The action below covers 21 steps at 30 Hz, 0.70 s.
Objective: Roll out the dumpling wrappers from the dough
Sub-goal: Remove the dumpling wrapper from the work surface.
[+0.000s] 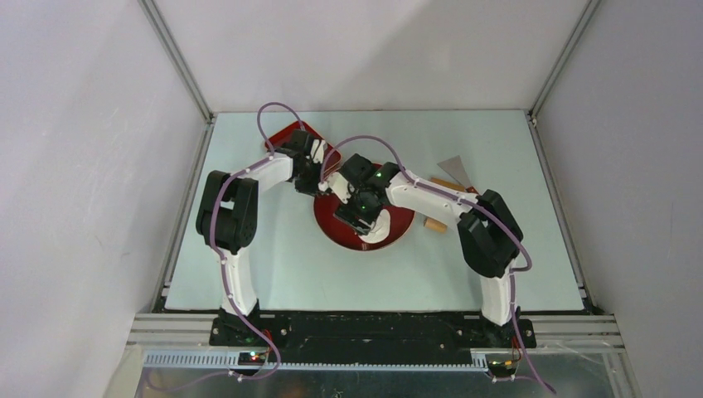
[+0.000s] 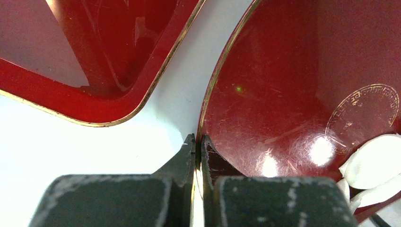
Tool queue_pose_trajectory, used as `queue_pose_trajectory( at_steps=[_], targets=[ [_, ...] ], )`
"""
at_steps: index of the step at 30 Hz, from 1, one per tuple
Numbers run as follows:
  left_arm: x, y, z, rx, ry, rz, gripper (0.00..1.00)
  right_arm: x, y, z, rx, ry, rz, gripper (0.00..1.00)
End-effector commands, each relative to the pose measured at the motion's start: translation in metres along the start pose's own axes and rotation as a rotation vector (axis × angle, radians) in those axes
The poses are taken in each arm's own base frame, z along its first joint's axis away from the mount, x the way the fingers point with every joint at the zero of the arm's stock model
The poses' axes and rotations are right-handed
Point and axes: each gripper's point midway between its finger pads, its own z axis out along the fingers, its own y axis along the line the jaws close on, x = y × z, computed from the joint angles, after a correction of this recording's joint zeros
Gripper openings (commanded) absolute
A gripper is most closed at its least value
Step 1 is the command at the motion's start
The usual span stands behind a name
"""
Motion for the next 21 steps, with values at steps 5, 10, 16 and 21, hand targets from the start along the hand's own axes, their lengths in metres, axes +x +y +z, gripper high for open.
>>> queue_pose_trajectory(
  at_steps=[5, 10, 16, 21],
  targets=[
    [-0.006, 0.003, -0.012, -0.017, -0.029, 0.011, 0.00, -0.071, -0.007, -0.035, 0.041, -0.319, -0.065, 0.53],
    [-0.006, 0.002, -0.012, -0.014, -0.030, 0.011, 0.00, -0.038, -0.022, -0.032, 0.069, -0.149, -0.023, 0.53],
    [-0.006, 0.002, -0.012, -0.014, -0.030, 0.011, 0.00, 0.015, -0.041, -0.042, 0.101, 0.022, 0.025, 0.53],
    [-0.006, 0.002, -0.012, -0.013, -0.030, 0.011, 0.00, 0.049, -0.059, -0.041, 0.139, 0.138, 0.081, 0.53]
  ],
)
